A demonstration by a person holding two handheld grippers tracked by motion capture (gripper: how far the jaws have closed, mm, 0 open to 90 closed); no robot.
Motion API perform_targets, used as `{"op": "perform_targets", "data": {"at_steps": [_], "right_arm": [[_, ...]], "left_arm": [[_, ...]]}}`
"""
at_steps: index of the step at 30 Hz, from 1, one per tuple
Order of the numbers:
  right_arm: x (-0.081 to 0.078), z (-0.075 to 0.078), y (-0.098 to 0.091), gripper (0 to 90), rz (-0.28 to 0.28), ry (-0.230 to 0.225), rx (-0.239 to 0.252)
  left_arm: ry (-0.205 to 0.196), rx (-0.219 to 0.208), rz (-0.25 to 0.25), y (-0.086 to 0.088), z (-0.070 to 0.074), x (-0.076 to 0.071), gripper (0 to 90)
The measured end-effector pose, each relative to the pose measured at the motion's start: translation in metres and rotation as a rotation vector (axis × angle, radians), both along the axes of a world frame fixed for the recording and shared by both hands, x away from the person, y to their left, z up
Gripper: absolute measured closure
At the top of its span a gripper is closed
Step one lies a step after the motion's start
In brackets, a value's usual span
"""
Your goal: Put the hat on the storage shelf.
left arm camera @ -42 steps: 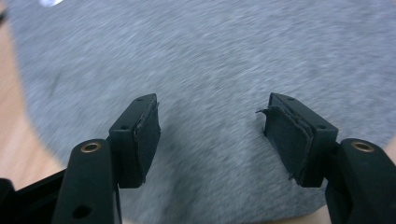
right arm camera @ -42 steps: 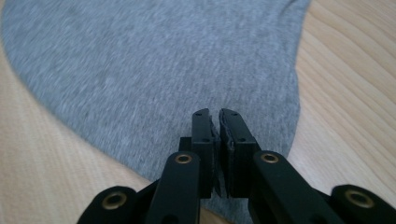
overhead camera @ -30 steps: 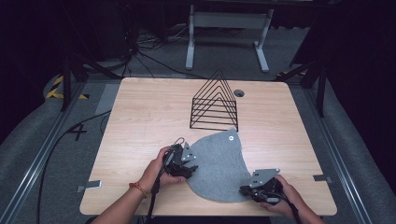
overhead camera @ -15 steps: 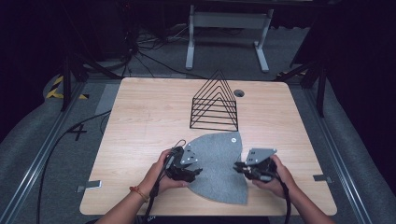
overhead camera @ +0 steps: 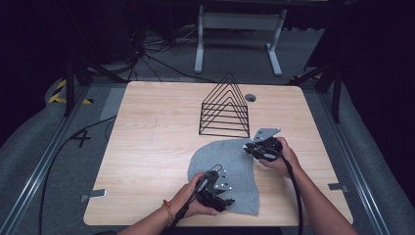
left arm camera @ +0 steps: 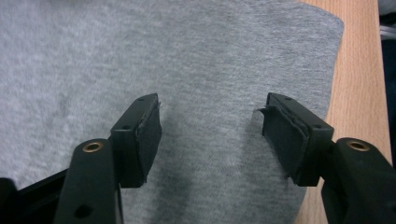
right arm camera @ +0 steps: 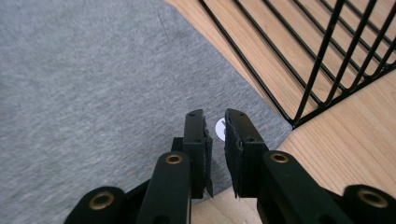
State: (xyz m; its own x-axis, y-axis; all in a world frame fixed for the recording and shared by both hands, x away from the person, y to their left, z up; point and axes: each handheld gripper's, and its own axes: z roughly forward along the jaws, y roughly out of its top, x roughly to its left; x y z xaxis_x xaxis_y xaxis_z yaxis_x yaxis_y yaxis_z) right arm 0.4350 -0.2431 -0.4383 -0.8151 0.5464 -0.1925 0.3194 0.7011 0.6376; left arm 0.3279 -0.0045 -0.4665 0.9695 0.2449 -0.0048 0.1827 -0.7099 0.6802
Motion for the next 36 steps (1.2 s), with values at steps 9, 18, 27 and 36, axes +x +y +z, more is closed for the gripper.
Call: {"op": "perform_targets", "data": {"at_steps": [9, 18, 27, 36], "right_arm": [[-0.005, -0.008, -0.007, 80.8, -0.024, 0.070, -0.026], [-0.051, -0.006, -0.007, 83.1, 0.002, 0.105, -0.069], [-0.111, -0.005, 0.012, 84.1, 0.076, 0.207, -0.043], [-0.111, 0.006, 0.016, 66.6, 0.092, 0.189, -0.011]], "left_arm": [[-0.004, 0.024, 0.104, 0.048, 0.001, 0.022, 35.7], [0.006, 0.037, 0.243, 0.083, 0.002, 0.044, 35.1], [0.016, 0.035, 0.338, 0.091, 0.002, 0.065, 31.4], [0.036, 0.017, 0.378, 0.091, 0.005, 0.081, 30.3]]}}
